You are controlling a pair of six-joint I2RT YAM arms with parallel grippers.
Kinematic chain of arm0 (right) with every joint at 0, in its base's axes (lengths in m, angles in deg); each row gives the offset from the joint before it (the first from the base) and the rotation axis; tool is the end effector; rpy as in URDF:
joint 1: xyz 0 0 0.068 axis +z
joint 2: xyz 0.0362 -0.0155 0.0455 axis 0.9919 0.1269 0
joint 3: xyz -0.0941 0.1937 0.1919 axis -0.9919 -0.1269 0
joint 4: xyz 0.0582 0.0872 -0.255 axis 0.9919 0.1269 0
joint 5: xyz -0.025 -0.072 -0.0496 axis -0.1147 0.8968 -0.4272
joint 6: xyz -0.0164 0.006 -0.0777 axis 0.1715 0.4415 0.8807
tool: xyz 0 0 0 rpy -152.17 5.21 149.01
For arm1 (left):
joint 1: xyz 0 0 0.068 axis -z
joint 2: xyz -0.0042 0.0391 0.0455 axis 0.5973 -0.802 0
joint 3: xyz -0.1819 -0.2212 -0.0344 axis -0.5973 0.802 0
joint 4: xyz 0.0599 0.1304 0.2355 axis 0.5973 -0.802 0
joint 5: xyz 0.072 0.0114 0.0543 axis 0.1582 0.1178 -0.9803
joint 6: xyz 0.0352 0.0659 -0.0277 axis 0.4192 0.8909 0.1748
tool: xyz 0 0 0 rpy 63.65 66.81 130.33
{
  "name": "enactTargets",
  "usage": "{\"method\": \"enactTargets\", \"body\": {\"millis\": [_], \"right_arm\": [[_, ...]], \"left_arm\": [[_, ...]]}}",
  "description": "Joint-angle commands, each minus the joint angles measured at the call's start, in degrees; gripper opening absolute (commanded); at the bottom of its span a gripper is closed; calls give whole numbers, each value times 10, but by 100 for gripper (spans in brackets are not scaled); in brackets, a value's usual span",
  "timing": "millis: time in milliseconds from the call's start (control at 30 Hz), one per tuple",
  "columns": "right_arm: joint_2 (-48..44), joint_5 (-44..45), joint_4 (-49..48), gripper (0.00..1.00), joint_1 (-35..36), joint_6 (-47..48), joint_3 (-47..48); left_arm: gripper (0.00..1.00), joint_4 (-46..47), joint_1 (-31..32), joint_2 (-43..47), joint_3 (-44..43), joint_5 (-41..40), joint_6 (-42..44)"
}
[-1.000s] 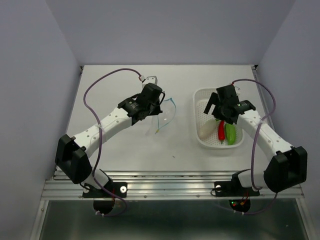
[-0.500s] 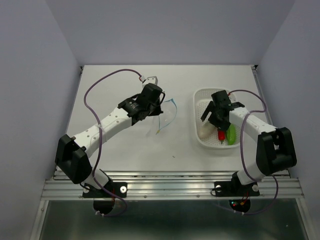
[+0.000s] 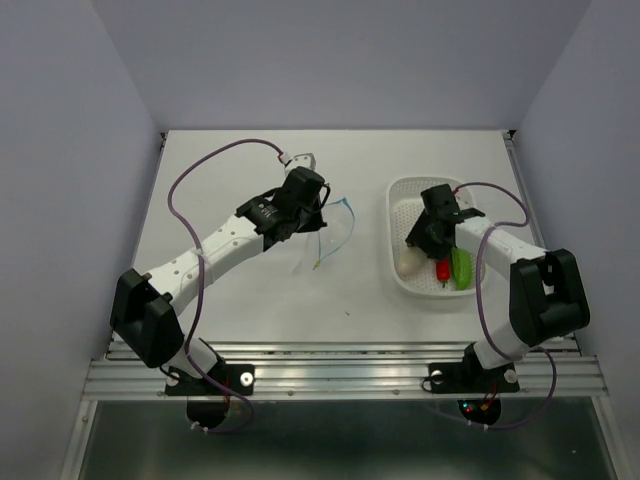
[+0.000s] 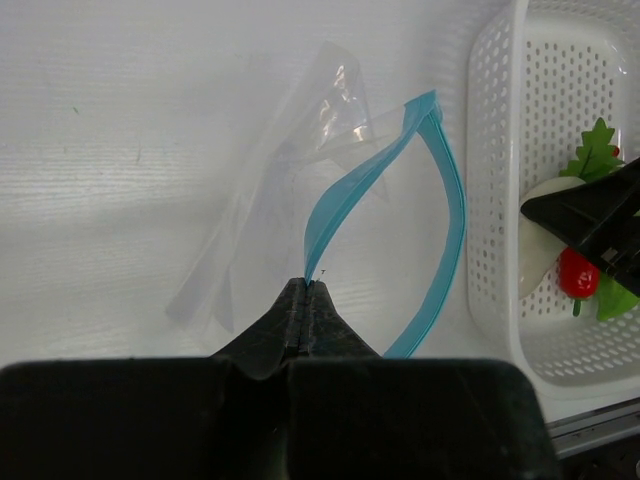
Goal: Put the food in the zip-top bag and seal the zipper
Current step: Pick up the fake vegetable from the bin, then place the fake vegetable in the zipper food storage bag.
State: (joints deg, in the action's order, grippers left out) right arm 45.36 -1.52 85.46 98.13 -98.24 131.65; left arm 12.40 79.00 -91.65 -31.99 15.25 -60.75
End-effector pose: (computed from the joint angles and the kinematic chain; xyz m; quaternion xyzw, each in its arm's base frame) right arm 0.3166 0.0731 0.1713 0.2683 0.9316 0.0281 0.2437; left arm 0.2870 -0.2414 0.3200 0.0120 0.8866 -0.2052 0.4143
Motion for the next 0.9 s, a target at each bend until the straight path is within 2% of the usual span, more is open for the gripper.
{"method": "enactTargets", "body": {"millis": [0,133,200,267,367,467,567,667,767,867], "right_arm": [[-17,16,-34,37,-3,17,5],[-65,34,-34,32,-3,45,19],[-94,17,-66,27,-3,122,25],[-144,-3,-116,25,-3,159,23],[-193,-30,-176,25,26,216,25],[-220,-26,-252,25,87,263,25],[-230,0,-341,25,152,309,19],[-222,-18,-397,26,180,308,14],[-198,2,-464,26,210,315,10],[-164,-10,-479,25,216,317,23]], "left_arm": [[0,12,3,24,8,-1,-5],[0,13,4,27,8,-1,-9],[0,15,4,29,8,-2,-11],[0,14,3,29,7,-3,-16],[0,14,3,30,4,-3,-27],[0,14,3,29,3,2,-36],[0,12,3,28,1,5,-51],[0,13,3,29,2,7,-65],[0,15,3,30,2,9,-72],[0,17,3,29,3,14,-76]]}}
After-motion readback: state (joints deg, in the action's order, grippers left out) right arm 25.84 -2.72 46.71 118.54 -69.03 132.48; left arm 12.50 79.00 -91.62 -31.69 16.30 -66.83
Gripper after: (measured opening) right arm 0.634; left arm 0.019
